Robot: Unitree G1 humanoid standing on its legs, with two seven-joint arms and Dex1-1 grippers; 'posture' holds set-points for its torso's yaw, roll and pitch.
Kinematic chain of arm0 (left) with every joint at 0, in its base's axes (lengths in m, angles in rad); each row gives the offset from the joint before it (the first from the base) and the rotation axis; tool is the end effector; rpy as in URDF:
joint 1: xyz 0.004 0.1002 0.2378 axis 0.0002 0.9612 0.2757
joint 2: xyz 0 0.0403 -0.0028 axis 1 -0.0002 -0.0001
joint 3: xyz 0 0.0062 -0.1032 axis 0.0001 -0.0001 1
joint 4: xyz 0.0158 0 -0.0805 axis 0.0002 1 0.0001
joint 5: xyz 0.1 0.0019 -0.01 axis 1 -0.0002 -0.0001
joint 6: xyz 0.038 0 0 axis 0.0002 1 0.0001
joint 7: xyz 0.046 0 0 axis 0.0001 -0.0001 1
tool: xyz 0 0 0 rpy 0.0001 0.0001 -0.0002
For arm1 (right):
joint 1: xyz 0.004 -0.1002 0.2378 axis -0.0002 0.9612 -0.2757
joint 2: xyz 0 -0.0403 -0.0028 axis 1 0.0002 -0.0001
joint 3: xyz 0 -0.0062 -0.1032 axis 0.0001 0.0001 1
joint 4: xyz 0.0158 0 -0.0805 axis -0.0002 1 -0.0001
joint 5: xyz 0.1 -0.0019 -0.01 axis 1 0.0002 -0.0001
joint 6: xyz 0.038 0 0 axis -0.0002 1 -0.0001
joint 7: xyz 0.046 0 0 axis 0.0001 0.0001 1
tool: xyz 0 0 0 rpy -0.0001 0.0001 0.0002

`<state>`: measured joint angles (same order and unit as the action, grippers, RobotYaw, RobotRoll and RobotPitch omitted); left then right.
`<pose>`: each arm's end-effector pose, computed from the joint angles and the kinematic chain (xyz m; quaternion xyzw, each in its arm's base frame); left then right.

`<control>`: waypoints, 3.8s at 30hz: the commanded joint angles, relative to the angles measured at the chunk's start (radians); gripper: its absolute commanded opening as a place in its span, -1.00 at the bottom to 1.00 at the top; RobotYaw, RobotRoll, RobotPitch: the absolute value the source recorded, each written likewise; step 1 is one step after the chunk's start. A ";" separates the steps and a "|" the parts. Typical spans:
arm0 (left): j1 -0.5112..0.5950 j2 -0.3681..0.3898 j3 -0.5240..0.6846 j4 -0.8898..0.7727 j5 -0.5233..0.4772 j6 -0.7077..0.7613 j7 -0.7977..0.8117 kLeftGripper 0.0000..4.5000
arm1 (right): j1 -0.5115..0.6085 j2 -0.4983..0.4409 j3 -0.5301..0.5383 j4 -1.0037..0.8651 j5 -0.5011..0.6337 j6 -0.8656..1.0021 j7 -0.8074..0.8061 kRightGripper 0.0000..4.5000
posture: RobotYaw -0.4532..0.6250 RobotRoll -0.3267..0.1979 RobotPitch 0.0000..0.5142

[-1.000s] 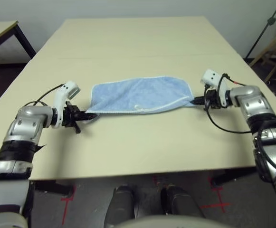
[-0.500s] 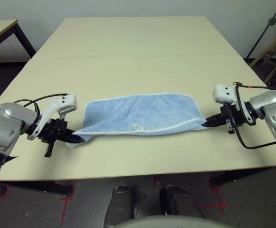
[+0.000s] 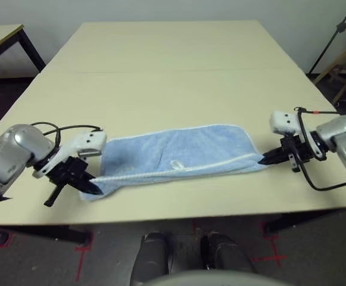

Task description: Fold the towel and set it aside.

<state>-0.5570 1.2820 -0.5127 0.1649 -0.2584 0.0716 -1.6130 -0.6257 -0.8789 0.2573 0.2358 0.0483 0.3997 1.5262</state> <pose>0.2600 0.2991 0.2027 0.3641 0.3769 -0.6390 0.5631 0.2925 -0.2682 0.1883 -0.2780 0.3132 0.5743 0.7034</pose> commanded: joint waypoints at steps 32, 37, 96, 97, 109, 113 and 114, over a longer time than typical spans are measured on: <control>-0.540 -0.458 -0.029 0.947 0.511 -0.545 0.075 -1.00 | -0.364 0.255 0.039 0.621 -0.231 -0.434 -0.350 -1.00 | 0.02 0.25 -0.45; -0.535 -0.472 -0.001 0.970 0.539 -0.550 0.098 -1.00 | -0.370 0.266 0.041 0.634 -0.237 -0.443 -0.362 -1.00 | 0.02 0.25 -0.46; 0.070 -0.743 0.900 -0.292 -0.203 0.989 0.930 1.00 | 0.043 0.283 -0.458 -0.176 0.387 0.663 -0.606 0.99 | 0.07 0.25 -0.41; 0.077 -0.747 0.888 -0.300 -0.201 0.980 0.945 1.00 | 0.052 0.288 -0.447 -0.184 0.378 0.636 -0.618 0.99 | 0.07 0.25 -0.41; 0.119 -0.773 0.671 -0.278 -0.050 0.643 1.050 -0.49 | 0.104 0.411 -0.335 -0.108 0.220 0.076 -0.752 -0.67 | 0.04 0.25 -0.43; 0.174 -0.791 0.629 -0.297 -0.028 0.589 1.070 -0.99 | 0.141 0.411 -0.326 -0.112 0.221 0.053 -0.756 -1.00 | 0.04 0.25 -0.43; 0.181 -0.804 0.631 -0.298 -0.033 0.586 1.080 -0.99 | 0.145 0.411 -0.325 -0.113 0.222 0.051 -0.758 -1.00 | 0.04 0.25 -0.43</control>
<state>-0.3820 0.4846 0.1311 -0.1174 -0.3019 0.6815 -0.5455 -0.4870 -0.4725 -0.0815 0.1249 0.2728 0.4656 0.7730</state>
